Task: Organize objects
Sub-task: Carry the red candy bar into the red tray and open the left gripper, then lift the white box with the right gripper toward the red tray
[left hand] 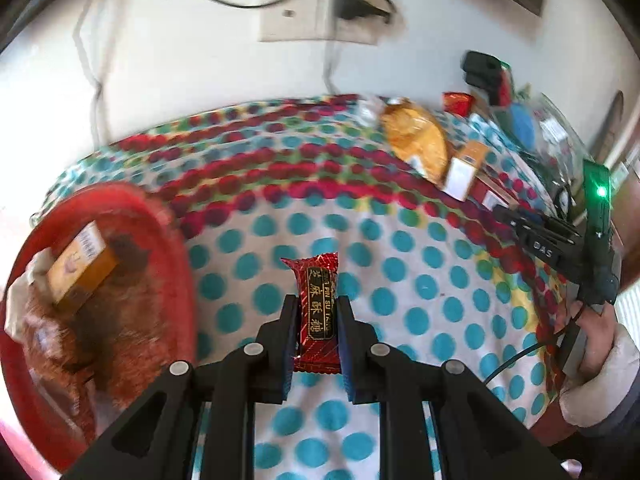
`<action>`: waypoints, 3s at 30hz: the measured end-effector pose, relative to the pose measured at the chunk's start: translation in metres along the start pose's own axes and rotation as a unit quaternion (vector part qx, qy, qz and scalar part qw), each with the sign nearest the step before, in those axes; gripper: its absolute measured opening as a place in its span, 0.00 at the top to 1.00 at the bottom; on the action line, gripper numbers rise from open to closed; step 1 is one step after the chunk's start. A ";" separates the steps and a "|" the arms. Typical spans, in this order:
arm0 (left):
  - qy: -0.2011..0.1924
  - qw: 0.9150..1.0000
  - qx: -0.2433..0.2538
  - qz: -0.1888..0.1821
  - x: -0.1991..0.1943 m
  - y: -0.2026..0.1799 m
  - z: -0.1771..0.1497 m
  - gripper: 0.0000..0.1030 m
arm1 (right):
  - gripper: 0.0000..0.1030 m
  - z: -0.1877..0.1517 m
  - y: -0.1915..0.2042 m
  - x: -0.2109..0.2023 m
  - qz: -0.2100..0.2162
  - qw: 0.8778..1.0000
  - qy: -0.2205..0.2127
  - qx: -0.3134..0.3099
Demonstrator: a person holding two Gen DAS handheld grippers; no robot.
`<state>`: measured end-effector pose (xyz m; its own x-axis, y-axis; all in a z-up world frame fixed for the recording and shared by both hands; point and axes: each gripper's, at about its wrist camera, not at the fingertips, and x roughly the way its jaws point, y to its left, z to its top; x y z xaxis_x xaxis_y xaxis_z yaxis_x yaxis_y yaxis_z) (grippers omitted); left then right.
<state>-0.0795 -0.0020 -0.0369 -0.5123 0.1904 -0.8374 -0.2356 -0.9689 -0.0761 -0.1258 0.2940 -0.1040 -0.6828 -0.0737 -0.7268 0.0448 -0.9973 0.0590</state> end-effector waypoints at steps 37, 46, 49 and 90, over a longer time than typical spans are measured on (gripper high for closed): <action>0.034 0.979 -0.162 0.121 -0.014 0.239 0.037 0.81 | 0.73 0.000 0.002 0.010 -0.010 0.999 0.032 0.007; 0.050 0.980 -0.150 0.122 0.012 0.241 0.048 0.80 | 0.73 0.000 0.003 0.012 -0.015 0.999 0.036 0.006; 0.050 0.978 -0.154 0.130 0.015 0.243 0.049 0.80 | 0.73 0.000 0.003 0.012 -0.016 0.999 0.036 0.005; -0.105 0.956 -0.162 0.223 -0.091 0.165 -0.083 0.55 | 0.73 0.000 0.007 0.001 -0.063 0.998 0.012 -0.005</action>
<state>-0.0027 -0.1924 -0.0182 -0.6649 -0.2577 -0.7011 0.2947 -0.9530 0.0708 -0.1265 0.2871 -0.1043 -0.6661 0.0521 -0.7441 -0.0335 -0.9986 -0.0399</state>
